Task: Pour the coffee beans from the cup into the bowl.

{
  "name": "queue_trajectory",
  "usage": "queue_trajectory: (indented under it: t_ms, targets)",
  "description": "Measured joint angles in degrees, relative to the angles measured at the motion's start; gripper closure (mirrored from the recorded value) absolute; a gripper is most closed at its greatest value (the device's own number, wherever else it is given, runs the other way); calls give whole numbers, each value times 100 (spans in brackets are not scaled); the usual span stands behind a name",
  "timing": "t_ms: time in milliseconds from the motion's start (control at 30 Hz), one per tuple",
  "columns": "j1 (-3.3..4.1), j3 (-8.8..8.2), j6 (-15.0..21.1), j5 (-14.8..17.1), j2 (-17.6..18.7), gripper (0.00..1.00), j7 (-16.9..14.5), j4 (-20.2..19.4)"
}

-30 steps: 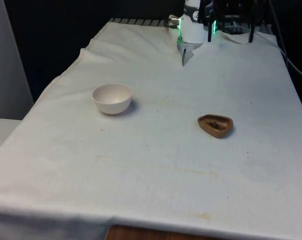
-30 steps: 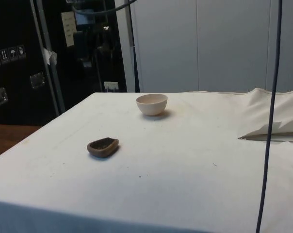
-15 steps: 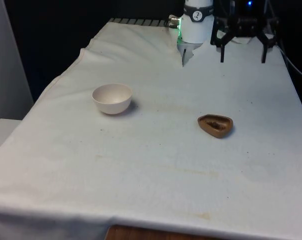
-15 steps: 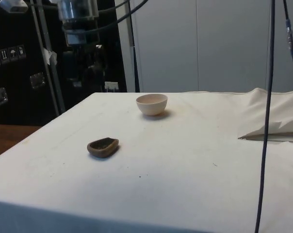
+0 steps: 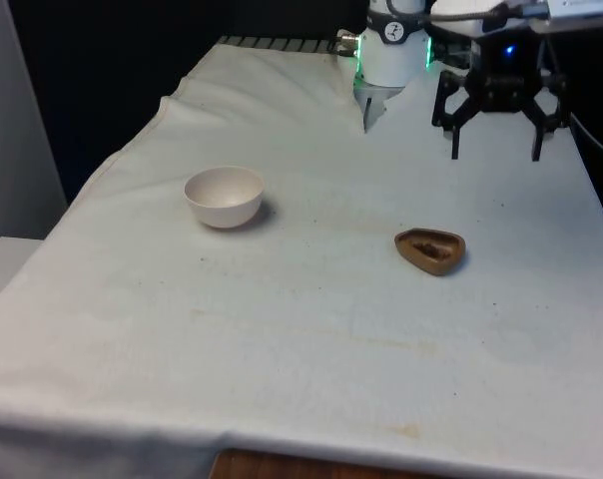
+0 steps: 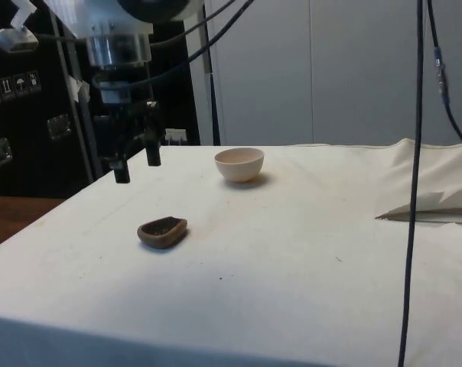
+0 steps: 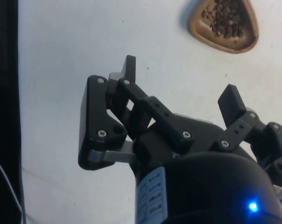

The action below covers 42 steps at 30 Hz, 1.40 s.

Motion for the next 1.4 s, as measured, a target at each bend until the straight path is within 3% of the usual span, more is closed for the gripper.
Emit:
queue_trajectory:
  t_ms: [767,1133,1400]
  targets:
    - [-17,-23,1146,-23,590,0,29,-183]
    - [17,-17,1473,-567,882,0,567,-109]
    - [57,-17,1558,-1152,1083,0,1146,-23]
